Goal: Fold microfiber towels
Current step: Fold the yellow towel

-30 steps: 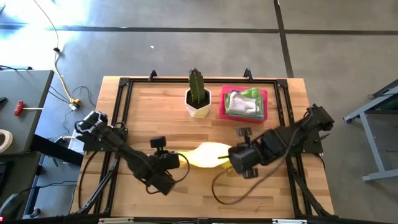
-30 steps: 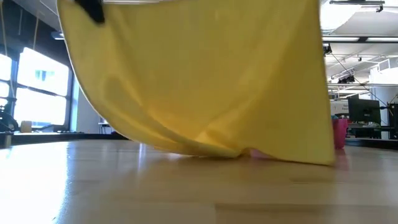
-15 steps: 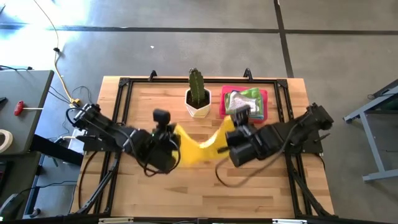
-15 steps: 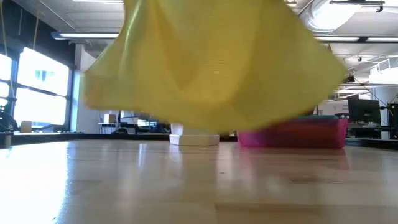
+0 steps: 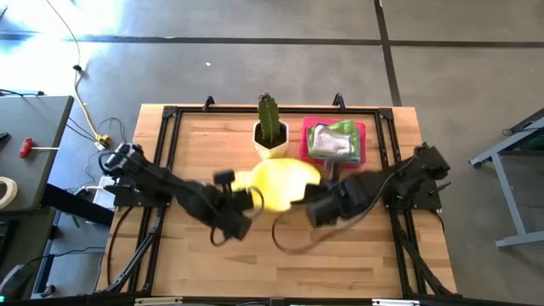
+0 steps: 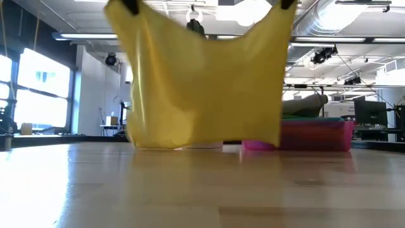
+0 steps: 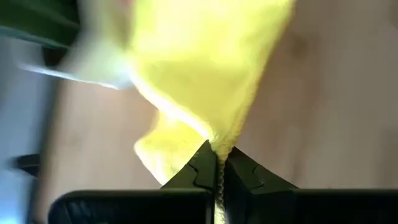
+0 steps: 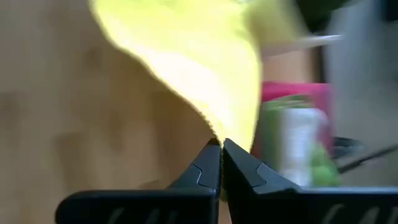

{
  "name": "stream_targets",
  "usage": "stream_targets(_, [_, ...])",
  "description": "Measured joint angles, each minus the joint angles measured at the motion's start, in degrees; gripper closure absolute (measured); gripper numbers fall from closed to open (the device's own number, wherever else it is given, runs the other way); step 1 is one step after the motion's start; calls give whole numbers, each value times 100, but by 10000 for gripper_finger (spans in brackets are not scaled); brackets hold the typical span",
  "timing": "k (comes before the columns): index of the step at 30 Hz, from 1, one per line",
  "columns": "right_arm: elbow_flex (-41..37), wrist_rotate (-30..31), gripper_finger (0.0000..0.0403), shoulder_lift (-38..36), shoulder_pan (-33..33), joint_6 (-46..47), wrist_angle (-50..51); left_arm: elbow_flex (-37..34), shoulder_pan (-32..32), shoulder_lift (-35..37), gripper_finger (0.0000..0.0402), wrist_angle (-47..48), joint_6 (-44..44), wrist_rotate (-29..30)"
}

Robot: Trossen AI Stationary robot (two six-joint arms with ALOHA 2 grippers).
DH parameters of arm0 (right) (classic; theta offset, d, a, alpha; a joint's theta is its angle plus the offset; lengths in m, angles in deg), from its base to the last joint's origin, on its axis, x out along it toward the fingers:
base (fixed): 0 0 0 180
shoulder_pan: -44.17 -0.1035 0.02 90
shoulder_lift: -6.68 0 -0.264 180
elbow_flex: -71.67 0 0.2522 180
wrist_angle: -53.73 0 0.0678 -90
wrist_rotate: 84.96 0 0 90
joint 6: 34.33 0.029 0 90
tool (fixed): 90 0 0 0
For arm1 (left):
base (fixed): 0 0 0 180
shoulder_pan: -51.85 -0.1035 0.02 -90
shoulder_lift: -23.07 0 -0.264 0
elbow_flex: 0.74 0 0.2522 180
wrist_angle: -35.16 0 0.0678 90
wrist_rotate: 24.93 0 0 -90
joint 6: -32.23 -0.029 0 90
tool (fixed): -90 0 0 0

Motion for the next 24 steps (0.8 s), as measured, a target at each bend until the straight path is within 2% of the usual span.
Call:
stream_targets(4, [-2,-748,403,522,-419,247,-59,-581,346,-337,399,-1057,-210,-1106])
stream_targets(7, [-2,-1008,403,982,-634,368,-14,-718,603,-646,399,-1484,-386,-1562])
stream_targets(9, [-7,-1093,403,1296,-713,399,8,-723,739,-816,399,-1508,-384,-1692])
stream_targets(14, [-9,-1817,403,1835,-948,87,-449,-716,1023,-1106,399,-1527,-47,-1901])
stream_targets(20, [-9,-1807,403,1958,-1308,96,-1070,-716,1447,-1480,399,-1775,-6,-2032])
stream_targets(24, [-9,-1826,403,1983,-1431,242,-1490,-720,1489,-1689,399,-2027,-262,-2723])
